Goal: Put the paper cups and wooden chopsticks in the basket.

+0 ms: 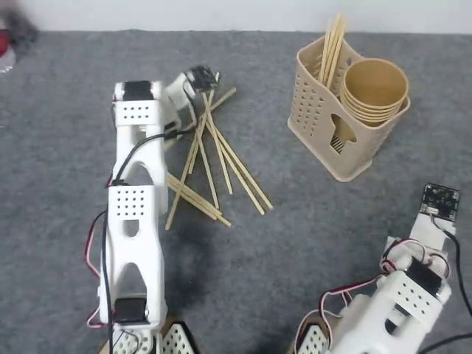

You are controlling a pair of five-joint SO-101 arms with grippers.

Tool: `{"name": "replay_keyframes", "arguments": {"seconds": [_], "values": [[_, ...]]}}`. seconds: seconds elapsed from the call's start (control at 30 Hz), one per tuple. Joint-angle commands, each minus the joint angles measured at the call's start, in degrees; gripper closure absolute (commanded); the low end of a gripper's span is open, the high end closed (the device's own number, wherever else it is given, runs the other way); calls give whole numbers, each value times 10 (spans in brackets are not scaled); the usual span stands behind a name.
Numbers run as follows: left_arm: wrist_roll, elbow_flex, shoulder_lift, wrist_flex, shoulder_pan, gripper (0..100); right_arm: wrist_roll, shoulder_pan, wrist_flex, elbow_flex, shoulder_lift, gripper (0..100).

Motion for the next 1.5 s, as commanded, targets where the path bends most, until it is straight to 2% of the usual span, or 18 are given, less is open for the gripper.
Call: {"name": "replay_keyframes", "arguments": {"seconds": [0.0,0.2,0.33,0.43,0.63,0.8,0.97,1.1,1.2,1.3,1.47], "values": [[-17,14,-25,67,37,827,7,-4,-9,-4,-8,990],[-25,146,-99,68,65,828,7,-5,-9,-4,-8,990],[-37,261,-214,67,91,829,7,-5,-9,-4,-8,990],[-28,298,-306,65,95,830,7,-6,-9,-4,-8,990],[66,301,-476,65,63,829,6,-6,-18,-5,-8,990],[110,318,-579,65,18,829,7,-6,-10,-15,-8,989],[213,353,-680,65,-43,830,8,-15,153,-178,-8,989],[339,459,-774,66,-119,830,19,-110,284,-344,-4,989],[396,595,-839,63,-160,830,8,-214,368,-445,-2,989],[409,745,-900,36,-184,830,-21,-312,435,-530,-1,989],[411,1002,-1026,-91,-202,830,-55,-440,502,-621,29,989]]}}
